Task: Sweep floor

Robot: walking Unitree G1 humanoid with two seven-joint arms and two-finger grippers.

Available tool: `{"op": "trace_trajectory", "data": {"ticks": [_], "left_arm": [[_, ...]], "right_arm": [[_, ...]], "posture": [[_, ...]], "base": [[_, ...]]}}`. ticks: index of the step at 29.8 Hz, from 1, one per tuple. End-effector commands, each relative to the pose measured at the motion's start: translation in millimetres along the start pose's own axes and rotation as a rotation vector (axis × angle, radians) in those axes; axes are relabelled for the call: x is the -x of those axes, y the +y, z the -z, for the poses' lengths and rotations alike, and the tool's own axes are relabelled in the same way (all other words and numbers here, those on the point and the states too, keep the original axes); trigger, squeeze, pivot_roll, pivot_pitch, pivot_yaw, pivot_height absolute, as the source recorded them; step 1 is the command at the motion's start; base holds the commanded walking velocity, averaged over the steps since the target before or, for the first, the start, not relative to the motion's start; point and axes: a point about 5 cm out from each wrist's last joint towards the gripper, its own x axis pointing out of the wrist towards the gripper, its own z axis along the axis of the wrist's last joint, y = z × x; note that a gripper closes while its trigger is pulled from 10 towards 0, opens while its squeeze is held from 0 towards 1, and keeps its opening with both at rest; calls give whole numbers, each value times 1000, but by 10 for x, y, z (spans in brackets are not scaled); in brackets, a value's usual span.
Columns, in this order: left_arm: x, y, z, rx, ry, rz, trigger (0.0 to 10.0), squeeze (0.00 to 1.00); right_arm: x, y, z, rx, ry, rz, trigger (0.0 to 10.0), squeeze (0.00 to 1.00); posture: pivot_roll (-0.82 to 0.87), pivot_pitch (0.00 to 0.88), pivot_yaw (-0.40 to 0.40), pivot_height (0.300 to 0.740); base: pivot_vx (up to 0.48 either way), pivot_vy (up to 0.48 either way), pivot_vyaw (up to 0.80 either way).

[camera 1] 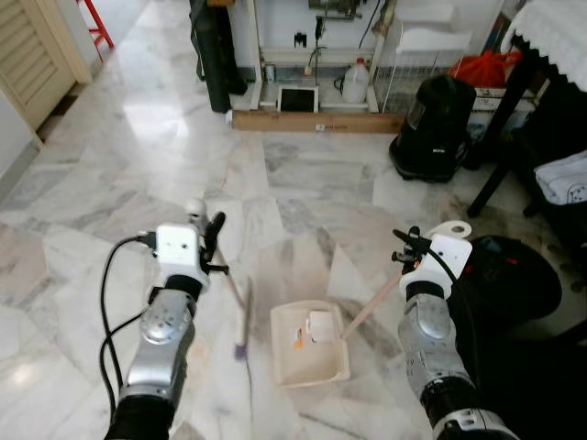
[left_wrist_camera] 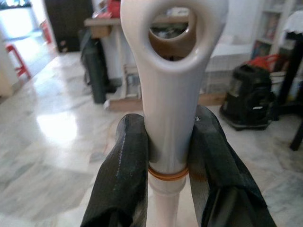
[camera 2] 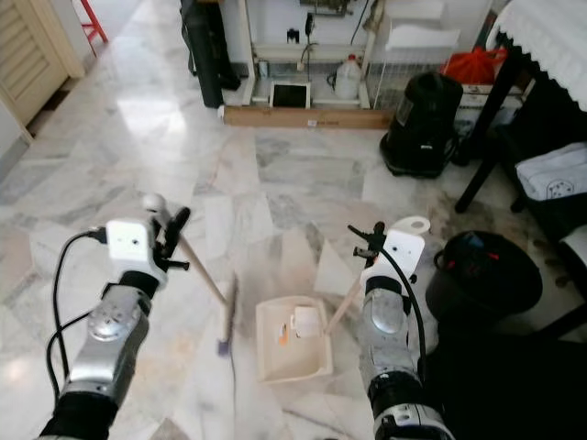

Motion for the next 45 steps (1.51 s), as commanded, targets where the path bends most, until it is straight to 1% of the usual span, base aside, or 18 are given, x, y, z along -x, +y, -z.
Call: {"op": "trace_trajectory", "data": {"ticks": [1,6,12,19,21,22,23,25,26,28,32,34,35,38,41,42,45], "left_arm": [[-10,-9,-31,-52,-35,22,10000,0],[-31,25,68,-68,-22,2,10000,0],[-143,24,73,-66,-26,-8,10000,0],[-172,26,135,-64,-17,-31,10000,0],[-169,66,136,-63,-27,-65,10000,0],[-153,91,136,-64,-33,-80,10000,0],[-105,145,139,-65,-42,-113,10000,0],[-62,191,144,-70,-48,-139,10000,0],[-17,230,141,-80,-58,-154,10000,0],[28,271,129,-106,-68,-153,10000,0],[69,330,125,-134,-73,-155,10000,0],[140,383,127,-142,-74,-168,10000,0],[140,383,127,-142,-74,-168,10000,0],[212,347,107,-148,-80,-155,10000,0],[274,323,97,-146,-80,-155,10000,0],[338,289,98,-146,-76,-146,10000,0],[380,243,105,-142,-71,-138,10000,0]], "right_arm": [[-58,34,-154,-9,-64,-13,10000,0],[-93,52,-207,-13,-81,-15,10000,0],[-106,45,-194,-7,-75,-19,10000,0],[-124,19,-220,-3,-85,-19,10000,0],[-131,10,-246,-2,-100,-19,10000,0],[-124,6,-253,8,-111,-22,10000,0],[-100,-7,-251,28,-124,-26,10000,0],[-74,-18,-237,44,-129,-30,10000,0],[-34,-31,-222,68,-137,-46,10000,0],[19,-60,-206,93,-145,-59,10000,0],[68,-107,-191,103,-149,-62,10000,0],[147,-190,-170,120,-151,-70,10000,0],[147,-190,-170,120,-151,-70,10000,0],[230,-286,-166,109,-146,-46,10000,0],[277,-344,-183,92,-147,-27,10000,0],[315,-370,-224,81,-159,-26,10000,0],[358,-414,-270,63,-169,-19,10000,0]], "posture": [[14,0,16,740],[8,0,12,740],[0,0,16,740],[-14,0,27,740],[-13,0,26,740],[-16,0,28,740],[-21,0,31,740],[-18,0,31,740],[-16,0,29,740],[-19,0,31,740],[-26,0,35,740],[-26,0,36,740],[-26,0,36,740],[-31,0,41,740],[-37,0,43,740],[-44,0,45,740],[-45,0,40,740]], "base": [[0,0,0],[0,0,0],[0,0,0],[0,0,0],[0,0,0],[0,0,0],[0,0,0],[0,0,0],[0,0,0],[0,0,0],[0,0,0],[0,0,0],[0,0,0],[0,0,0],[0,0,0],[0,0,0],[0,0,0]]}}
